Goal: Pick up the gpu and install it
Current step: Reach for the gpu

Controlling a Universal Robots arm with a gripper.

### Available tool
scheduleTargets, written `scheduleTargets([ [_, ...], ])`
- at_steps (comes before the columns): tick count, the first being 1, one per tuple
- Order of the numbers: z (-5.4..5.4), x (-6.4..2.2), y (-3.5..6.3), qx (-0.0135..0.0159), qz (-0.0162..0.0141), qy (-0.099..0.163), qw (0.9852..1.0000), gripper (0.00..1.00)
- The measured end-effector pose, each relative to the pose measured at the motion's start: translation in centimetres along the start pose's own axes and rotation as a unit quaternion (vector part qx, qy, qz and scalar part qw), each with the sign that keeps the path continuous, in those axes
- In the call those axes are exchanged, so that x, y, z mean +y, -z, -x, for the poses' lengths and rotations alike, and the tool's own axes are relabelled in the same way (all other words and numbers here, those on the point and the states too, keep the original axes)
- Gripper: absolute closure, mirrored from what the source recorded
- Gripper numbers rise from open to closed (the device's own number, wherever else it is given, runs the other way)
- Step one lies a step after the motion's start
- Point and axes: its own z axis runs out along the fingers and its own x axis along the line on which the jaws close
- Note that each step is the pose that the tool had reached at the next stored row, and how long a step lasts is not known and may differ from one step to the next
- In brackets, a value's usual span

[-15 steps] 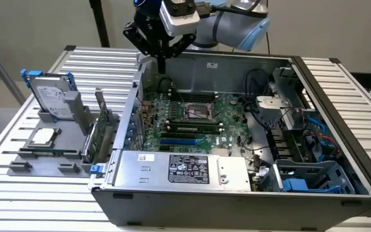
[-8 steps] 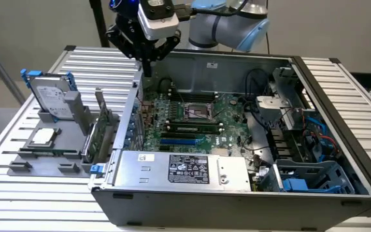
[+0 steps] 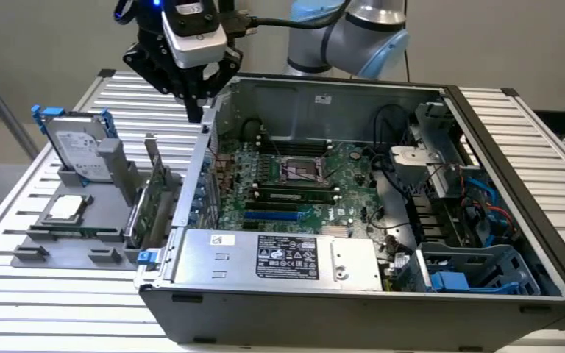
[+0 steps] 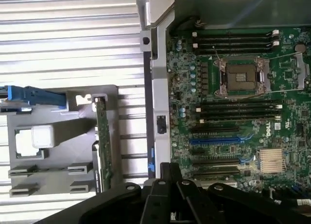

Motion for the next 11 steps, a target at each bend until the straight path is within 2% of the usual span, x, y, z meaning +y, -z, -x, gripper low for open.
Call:
scheduleTargets([
  [11, -4.5, -1.37, -0.36, 0.0000, -0.0010, 0.000, 1.0000, 1.00],
])
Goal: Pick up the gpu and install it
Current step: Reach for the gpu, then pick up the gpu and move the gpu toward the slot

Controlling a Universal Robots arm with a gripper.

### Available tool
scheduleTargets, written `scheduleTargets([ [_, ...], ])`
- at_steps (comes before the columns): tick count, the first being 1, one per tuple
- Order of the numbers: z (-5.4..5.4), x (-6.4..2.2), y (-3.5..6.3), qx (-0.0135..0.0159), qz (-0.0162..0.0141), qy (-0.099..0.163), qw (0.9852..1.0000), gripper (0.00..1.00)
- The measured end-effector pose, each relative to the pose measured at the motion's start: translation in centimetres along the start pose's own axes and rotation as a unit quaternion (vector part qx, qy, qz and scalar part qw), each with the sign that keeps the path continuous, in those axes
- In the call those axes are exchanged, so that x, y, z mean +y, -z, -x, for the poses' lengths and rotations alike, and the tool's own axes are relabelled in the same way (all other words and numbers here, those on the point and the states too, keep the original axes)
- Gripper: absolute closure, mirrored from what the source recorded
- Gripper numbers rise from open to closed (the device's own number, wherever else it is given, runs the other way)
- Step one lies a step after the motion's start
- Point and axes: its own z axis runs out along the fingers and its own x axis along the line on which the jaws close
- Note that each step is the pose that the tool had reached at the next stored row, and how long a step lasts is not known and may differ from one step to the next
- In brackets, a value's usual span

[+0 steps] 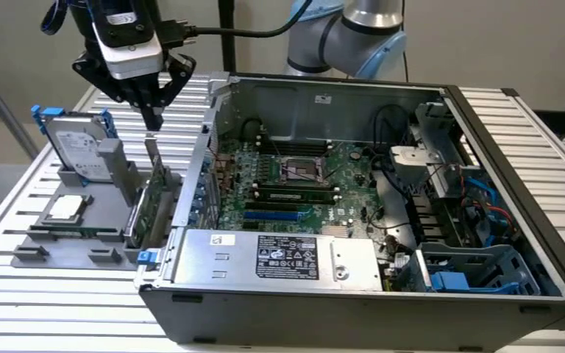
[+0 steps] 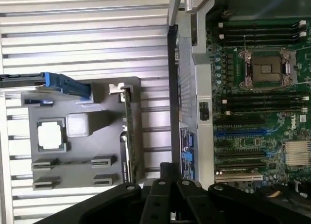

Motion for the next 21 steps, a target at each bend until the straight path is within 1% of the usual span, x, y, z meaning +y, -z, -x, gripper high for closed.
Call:
scheduleTargets([
  [8, -3.6, -0.68, -0.60, -0.0001, -0.0009, 0.000, 1.0000, 1.00],
  [9, -3.9, -0.70, -0.69, -0.0001, -0.0012, 0.000, 1.0000, 1.00],
  [21, -3.9, -0.70, -0.70, -0.0001, -0.0012, 0.000, 1.0000, 1.00],
])
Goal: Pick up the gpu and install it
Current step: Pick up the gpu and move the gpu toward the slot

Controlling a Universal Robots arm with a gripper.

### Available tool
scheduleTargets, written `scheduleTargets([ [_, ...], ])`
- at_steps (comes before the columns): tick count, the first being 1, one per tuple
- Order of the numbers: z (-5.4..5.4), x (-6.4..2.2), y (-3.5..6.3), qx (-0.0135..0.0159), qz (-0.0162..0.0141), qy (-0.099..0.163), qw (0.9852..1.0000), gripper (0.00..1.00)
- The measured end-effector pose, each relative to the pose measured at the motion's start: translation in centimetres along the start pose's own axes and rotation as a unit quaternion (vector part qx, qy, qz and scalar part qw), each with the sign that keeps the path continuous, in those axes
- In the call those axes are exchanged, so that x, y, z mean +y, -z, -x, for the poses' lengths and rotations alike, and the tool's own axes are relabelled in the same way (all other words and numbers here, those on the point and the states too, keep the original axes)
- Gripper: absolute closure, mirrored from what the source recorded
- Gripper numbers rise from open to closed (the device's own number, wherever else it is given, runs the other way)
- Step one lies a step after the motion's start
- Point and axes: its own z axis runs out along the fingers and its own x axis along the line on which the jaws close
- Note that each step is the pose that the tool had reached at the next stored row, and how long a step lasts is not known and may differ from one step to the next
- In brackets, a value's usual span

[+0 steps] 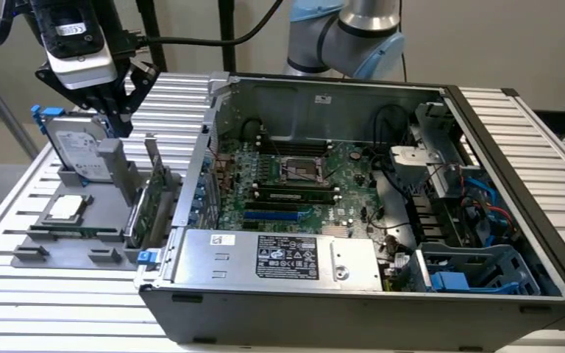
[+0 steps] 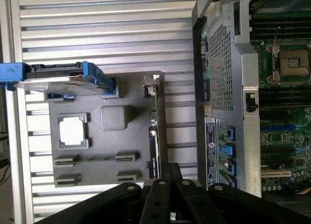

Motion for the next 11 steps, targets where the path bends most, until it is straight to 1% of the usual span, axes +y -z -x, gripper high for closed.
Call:
scheduleTargets([
  [4, 0.00, 0.00, 0.00, 0.0000, 0.0000, 0.000, 1.0000, 1.00],
  [5, 0.00, 0.00, 0.00, 0.0000, 0.0000, 0.000, 1.0000, 0.00],
  [11, 0.00, 0.00, 0.00, 0.0000, 0.0000, 0.000, 1.0000, 0.00],
])
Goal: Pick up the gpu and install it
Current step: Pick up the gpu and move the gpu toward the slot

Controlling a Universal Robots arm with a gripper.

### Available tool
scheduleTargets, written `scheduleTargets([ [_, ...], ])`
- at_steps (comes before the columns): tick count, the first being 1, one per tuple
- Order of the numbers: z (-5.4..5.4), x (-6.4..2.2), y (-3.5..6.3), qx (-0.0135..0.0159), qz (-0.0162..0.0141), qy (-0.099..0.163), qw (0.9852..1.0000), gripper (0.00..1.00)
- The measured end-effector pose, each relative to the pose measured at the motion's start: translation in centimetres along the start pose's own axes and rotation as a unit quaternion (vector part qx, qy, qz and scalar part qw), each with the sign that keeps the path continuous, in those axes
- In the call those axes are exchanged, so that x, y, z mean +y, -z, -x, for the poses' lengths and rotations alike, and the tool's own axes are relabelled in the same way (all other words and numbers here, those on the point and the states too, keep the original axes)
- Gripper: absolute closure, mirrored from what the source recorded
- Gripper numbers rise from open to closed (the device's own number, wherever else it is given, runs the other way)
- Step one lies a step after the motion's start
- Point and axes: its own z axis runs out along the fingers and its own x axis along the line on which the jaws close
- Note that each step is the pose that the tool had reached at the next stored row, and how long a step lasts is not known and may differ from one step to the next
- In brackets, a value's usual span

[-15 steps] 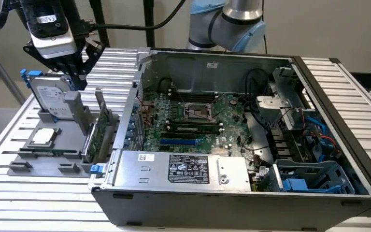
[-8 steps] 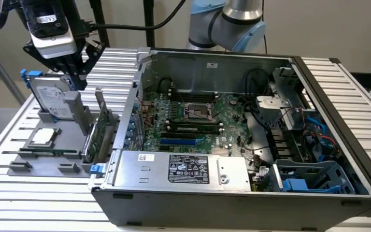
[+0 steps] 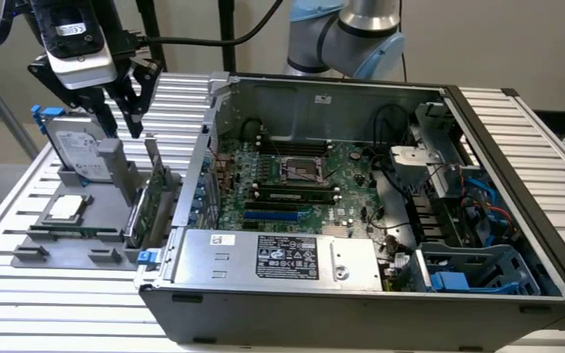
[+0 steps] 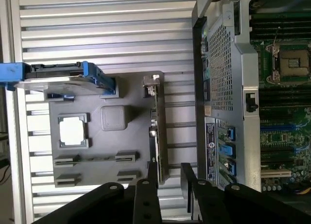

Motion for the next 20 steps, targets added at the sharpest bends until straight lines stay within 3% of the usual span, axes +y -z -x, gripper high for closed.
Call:
scheduleTargets([
  [5, 0.0, -0.01, -0.16, 0.0000, -0.0006, 0.000, 1.0000, 0.00],
  [20, -0.6, -0.17, -2.87, 0.0000, -0.0012, 0.000, 1.0000, 0.00],
])
